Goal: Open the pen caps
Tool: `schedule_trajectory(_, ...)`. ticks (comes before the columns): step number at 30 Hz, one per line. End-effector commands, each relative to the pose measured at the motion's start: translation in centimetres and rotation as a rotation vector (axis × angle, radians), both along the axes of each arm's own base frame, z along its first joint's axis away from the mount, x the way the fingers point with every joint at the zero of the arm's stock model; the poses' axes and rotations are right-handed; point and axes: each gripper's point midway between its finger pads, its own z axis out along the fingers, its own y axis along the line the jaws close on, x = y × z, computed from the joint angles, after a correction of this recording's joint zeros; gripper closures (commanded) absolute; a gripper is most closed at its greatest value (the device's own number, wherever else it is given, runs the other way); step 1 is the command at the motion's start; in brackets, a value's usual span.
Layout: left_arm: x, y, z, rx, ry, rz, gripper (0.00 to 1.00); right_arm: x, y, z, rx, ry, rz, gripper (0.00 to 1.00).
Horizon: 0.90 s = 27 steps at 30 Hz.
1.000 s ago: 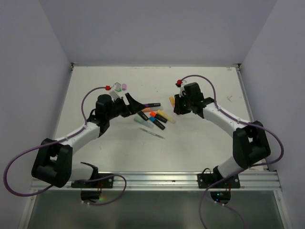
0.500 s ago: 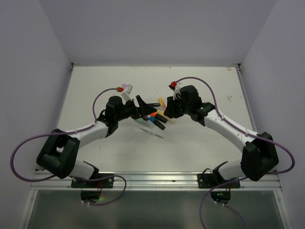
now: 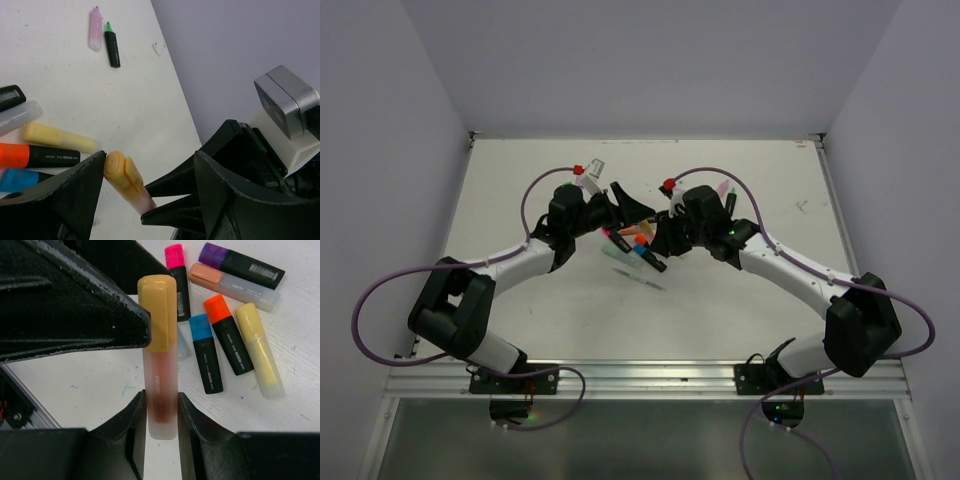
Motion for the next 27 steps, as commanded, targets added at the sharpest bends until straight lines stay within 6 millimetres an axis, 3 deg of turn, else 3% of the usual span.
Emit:
schedule_trajectory(1,0.9,-0.7,2.6,-0.028,-0.083,-0.001,0.27,0.8,1.4,2.7,0.069,-0.052,0.007,1.00)
schedule_trajectory(27,-0.2,-1.3,1.6,-0.040,-0.062,-0.036,0.61,1.3,2.2,5.1,0.139,-0.082,-0.027,1.00)
